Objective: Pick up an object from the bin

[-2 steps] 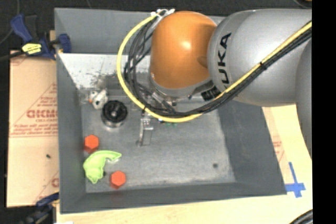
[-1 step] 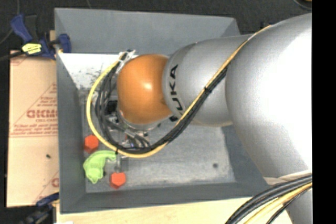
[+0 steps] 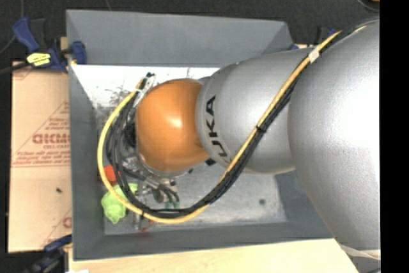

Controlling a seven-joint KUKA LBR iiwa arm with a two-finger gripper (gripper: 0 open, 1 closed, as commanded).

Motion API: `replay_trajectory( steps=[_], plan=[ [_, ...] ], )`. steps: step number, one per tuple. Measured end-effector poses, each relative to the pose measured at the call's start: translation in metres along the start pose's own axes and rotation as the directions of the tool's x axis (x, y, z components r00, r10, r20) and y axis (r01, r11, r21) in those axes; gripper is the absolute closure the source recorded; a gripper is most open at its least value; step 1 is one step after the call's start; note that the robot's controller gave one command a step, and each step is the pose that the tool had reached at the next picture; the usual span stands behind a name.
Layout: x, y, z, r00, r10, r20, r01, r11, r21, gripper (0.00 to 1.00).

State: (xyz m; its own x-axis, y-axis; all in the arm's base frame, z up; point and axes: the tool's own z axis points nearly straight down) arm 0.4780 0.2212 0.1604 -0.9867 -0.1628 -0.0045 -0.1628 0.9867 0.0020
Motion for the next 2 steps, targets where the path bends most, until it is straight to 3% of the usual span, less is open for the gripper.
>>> replay_trajectory(
  steps=[1, 2],
  plan=[
    [-0.027, 0.008, 0.046, 0.861, -0.509, 0.006, 0.509, 0.861, 0.002, 0.0],
    [-0.034, 0.001, 0.083, 0.95, -0.314, 0.011, 0.314, 0.95, -0.003, 0.0]
  ],
)
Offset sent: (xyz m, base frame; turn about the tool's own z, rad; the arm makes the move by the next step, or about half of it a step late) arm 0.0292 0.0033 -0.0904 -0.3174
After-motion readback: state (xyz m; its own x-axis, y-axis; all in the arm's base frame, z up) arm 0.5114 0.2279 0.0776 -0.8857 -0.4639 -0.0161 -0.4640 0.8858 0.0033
